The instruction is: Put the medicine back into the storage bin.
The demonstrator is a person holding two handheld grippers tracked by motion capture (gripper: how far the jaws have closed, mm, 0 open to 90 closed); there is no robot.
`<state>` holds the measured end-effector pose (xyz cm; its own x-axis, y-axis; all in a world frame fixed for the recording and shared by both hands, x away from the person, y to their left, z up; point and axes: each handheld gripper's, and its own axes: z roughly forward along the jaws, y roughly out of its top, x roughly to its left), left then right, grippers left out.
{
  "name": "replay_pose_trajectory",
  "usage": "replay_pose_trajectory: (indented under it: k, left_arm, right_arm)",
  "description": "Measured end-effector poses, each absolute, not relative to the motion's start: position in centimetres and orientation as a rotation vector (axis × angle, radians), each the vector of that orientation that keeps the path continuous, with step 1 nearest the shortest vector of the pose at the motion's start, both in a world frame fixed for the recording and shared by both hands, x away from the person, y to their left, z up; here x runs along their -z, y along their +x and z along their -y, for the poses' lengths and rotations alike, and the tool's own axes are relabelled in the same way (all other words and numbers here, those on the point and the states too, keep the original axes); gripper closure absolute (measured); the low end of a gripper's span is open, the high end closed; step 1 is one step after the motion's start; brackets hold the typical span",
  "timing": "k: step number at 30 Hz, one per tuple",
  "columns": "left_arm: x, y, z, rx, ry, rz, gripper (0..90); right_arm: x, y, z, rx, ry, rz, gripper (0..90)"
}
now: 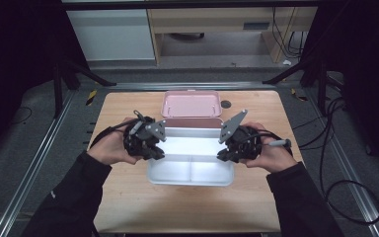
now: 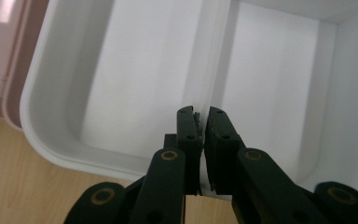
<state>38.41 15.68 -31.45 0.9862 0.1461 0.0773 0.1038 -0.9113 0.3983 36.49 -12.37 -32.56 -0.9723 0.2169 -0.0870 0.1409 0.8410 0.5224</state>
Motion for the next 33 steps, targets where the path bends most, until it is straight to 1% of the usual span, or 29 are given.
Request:
replay_pose_trajectory:
  k: [1, 2, 3, 4, 5, 6, 8, 10, 11, 16, 26, 29, 30, 33]
  left_arm:
    - [31.5, 38.4, -15.7, -0.147, 2.728, -0.179, 84.8]
    - [31.4, 39.7, -15.7, -0.148, 2.728, -0.190, 84.6]
    - [31.4, 39.7, -15.7, -0.148, 2.728, -0.190, 84.6]
    - [31.3, 40.9, -15.7, -0.148, 2.729, -0.192, 84.6]
    - [31.3, 40.9, -15.7, -0.148, 2.729, -0.192, 84.5]
    - [31.2, 41.6, -15.7, -0.145, 2.728, -0.194, 84.5]
    - [31.2, 42.8, -15.7, -0.144, 2.729, -0.192, 84.5]
    - [31.4, 44.3, -15.7, -0.142, 2.732, -0.197, 84.5]
    - [31.4, 44.3, -15.7, -0.142, 2.732, -0.197, 84.3]
    - [32.8, 46.8, -15.8, -0.109, 2.742, -0.244, 83.7]
    - [35.5, 47.9, -15.3, -0.086, 2.779, -0.255, 84.2]
    - [35.9, 47.9, -15.0, -0.093, 2.794, -0.250, 84.1]
    - [36.2, 47.9, -14.8, -0.116, 2.821, -0.235, 84.9]
    - [36.6, 47.9, -14.4, -0.122, 2.847, -0.229, 85.4]
  right_arm:
    - [32.6, 36.5, 12.4, -0.800, 0.281, -2.876, 86.0]
    - [32.5, 37.7, 12.4, -0.801, 0.274, -2.867, 86.1]
    - [32.5, 37.7, 12.4, -0.801, 0.274, -2.867, 86.1]
    - [32.5, 38.9, 12.5, -0.813, 0.274, -2.863, 86.0]
    - [32.5, 38.9, 12.5, -0.813, 0.274, -2.863, 86.0]
    - [32.5, 40.2, 12.5, -0.825, 0.286, -2.860, 85.9]
    - [32.5, 40.6, 12.5, -0.823, 0.293, -2.860, 85.8]
    - [32.6, 42.4, 12.4, -0.819, 0.298, -2.861, 85.6]
    - [32.6, 42.4, 12.4, -0.819, 0.298, -2.861, 85.6]
    - [33.5, 44.8, 12.1, -0.795, 0.328, -2.873, 85.4]
    - [36.1, 46.5, 11.8, -0.775, 0.357, -2.889, 83.8]
    - [36.6, 46.6, 11.7, -0.742, 0.367, -2.886, 82.4]
    - [36.9, 46.7, 11.7, -0.734, 0.373, -2.882, 83.0]
    - [37.3, 46.7, 11.5, -0.724, 0.364, -2.874, 83.0]
